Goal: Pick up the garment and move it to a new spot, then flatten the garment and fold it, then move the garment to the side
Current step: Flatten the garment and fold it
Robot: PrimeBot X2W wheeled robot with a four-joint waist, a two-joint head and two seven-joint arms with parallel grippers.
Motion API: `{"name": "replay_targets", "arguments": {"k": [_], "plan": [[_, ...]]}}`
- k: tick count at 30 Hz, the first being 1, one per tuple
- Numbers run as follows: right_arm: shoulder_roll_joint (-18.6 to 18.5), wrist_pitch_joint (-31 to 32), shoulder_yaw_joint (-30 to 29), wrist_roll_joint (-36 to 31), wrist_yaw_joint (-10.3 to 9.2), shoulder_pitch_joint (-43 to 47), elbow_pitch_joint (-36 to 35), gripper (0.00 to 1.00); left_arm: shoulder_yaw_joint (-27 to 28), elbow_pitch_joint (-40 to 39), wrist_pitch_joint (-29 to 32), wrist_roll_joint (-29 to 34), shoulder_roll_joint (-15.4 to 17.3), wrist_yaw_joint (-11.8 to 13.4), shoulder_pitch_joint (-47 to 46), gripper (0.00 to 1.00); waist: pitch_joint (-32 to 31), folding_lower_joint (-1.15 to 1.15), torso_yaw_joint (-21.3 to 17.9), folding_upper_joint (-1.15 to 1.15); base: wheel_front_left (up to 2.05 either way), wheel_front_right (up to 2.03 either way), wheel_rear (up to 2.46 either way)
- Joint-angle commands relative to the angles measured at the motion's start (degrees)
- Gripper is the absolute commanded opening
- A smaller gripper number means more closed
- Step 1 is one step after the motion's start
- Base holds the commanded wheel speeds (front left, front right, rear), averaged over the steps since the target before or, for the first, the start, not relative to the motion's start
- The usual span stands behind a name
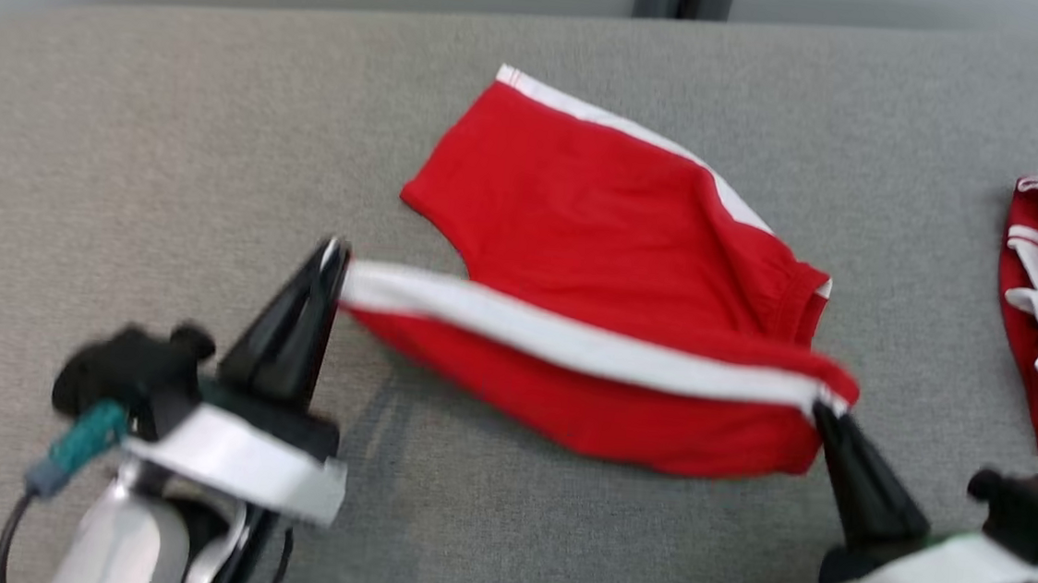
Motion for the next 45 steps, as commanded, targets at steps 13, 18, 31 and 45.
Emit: {"name": "replay_targets", "arguments": {"k": [13, 18, 31, 45], "plan": [[1.82, -1.64, 0.78, -0.91, -0.03, -23.69, 11.79, 0.00, 0.03, 20.75, -0.19, 1.16, -0.86, -3.34, -33.60, 0.00, 13.95, 0.00, -6.53, 0.00, 0.00, 0.00, 0.00], [2.18, -4.42, 1.32, 1.20, -0.03, -29.35, 17.15, 0.00, -0.41, 33.17, -1.04, 0.82, -1.04, -4.27, -42.22, 0.00, 15.85, 0.00, -8.63, 0.00, 0.00, 0.00, 0.00], [2.20, -8.00, 8.40, 6.02, -0.03, -36.32, 25.41, 0.20, -0.29, 58.78, -5.11, -0.44, -2.45, -5.01, -55.21, 0.17, 17.32, 0.00, -11.51, 0.00, 0.00, 0.00, 0.00], [-0.60, -11.52, 8.64, -3.19, -0.03, -28.07, 17.52, 1.00, -1.28, 61.72, -17.67, -0.78, -2.65, -4.51, -50.22, 1.00, 13.64, 0.00, -9.44, 0.00, 0.00, 0.00, 0.00]]}}
